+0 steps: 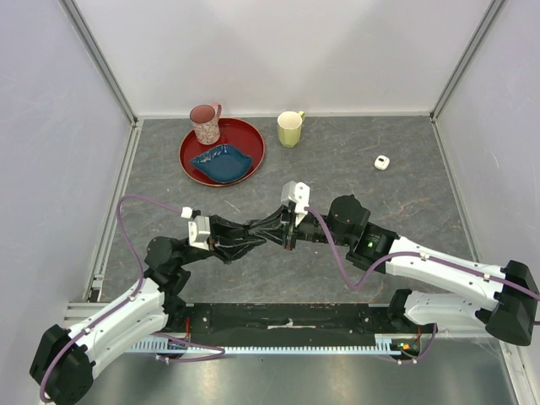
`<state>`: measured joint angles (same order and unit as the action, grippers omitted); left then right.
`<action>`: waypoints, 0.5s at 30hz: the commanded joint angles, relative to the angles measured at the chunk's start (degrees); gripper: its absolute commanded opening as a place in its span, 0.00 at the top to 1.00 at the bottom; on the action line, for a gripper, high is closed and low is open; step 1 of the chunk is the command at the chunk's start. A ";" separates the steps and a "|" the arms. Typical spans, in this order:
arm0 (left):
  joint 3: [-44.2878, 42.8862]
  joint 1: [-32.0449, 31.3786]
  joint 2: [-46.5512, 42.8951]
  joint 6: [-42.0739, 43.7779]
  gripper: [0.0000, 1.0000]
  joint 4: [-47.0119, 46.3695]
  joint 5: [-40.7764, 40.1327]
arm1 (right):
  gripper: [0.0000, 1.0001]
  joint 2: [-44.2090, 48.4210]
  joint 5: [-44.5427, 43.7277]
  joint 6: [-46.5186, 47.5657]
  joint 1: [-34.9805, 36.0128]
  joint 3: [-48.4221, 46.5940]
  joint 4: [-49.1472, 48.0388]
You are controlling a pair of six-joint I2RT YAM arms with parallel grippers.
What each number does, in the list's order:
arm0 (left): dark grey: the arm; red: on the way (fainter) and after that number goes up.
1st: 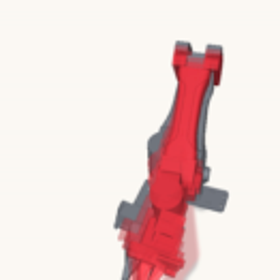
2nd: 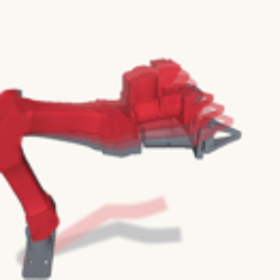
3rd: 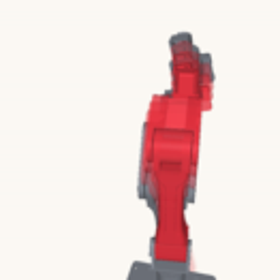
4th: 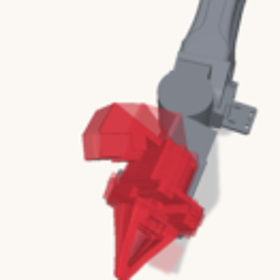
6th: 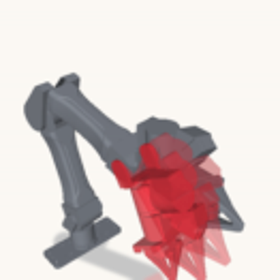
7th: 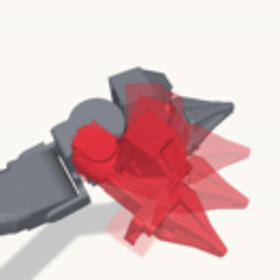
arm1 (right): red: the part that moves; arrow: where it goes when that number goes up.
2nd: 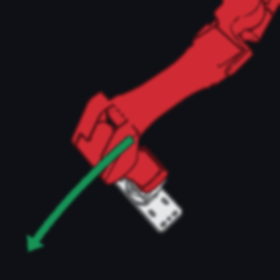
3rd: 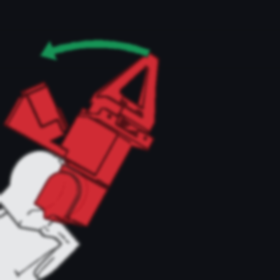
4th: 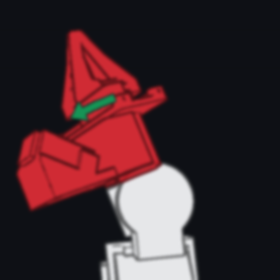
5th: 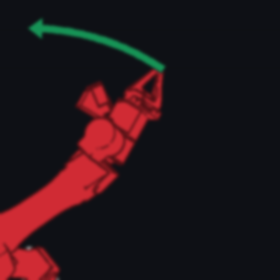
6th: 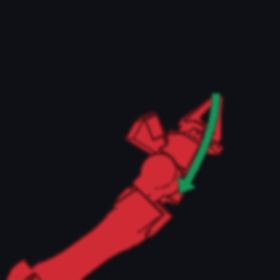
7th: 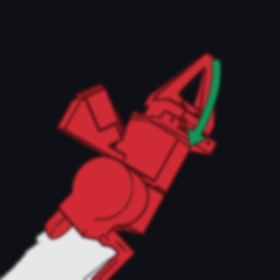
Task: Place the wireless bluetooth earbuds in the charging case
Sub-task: Place the earbud in the charging case.
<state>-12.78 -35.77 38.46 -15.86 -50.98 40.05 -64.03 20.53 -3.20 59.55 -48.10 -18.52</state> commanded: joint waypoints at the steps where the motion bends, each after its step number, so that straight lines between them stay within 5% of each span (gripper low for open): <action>1: -1.11 0.00 -1.46 -0.58 0.98 -5.09 -2.52 | 0.91 -0.22 -2.87 1.27 -0.31 -2.96 6.65; 10: -1.38 0.00 -0.75 0.56 0.98 -3.16 -2.52 | 0.61 1.19 -4.62 -0.31 -0.31 -3.41 4.29; 15: -1.46 0.00 -0.49 1.18 0.98 -2.28 -2.52 | 0.59 2.06 -5.24 -1.54 -0.31 -3.32 1.22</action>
<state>-12.80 -35.75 38.41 -15.81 -50.68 37.34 -63.57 18.20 -3.81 59.59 -49.80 -14.87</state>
